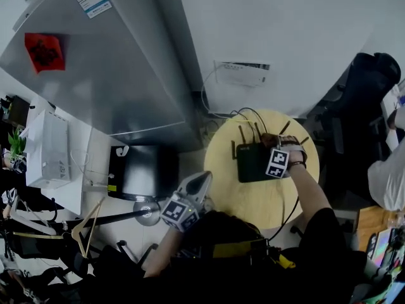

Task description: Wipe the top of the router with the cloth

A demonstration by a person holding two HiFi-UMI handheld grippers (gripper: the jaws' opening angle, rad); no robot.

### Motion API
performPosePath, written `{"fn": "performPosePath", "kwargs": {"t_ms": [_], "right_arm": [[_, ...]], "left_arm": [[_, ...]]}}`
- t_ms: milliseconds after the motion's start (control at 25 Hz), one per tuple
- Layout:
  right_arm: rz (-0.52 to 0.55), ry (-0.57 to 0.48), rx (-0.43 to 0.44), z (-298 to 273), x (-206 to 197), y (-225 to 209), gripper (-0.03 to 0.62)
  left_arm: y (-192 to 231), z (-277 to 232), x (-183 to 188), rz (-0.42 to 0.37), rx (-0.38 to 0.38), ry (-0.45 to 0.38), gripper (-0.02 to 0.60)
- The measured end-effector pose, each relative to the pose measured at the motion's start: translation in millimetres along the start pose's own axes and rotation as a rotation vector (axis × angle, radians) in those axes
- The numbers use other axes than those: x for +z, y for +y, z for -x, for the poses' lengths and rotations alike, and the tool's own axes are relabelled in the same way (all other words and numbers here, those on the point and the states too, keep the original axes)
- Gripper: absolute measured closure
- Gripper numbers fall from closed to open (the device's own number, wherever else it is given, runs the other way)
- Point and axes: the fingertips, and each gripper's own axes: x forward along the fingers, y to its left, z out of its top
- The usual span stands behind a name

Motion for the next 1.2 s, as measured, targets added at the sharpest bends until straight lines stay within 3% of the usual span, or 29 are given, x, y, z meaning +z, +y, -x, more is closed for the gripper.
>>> {"fn": "performPosePath", "kwargs": {"t_ms": [240, 600, 760, 1200], "right_arm": [[-0.014, 0.051, 0.083, -14.2, -5.7, 19.9, 0.534], [-0.215, 0.110, 0.257, -5.4, -18.8, 46.9, 0.534], [-0.220, 0.138, 0.320, 2.9, -25.1, 58.7, 0.534], [-0.290, 0.142, 0.353, 22.5, -35.1, 85.4, 0.534]], "left_arm": [[1.2, -1.9, -0.2, 0.002, -0.003, 0.009, 0.588], [-4.9, -9.8, 1.3, -0.008, -0.054, 0.010, 0.588], [-11.0, -10.9, -6.3, -0.020, -0.088, 0.042, 0.588], [-25.4, -18.3, -2.4, 0.025, -0.118, 0.031, 0.588]]}}
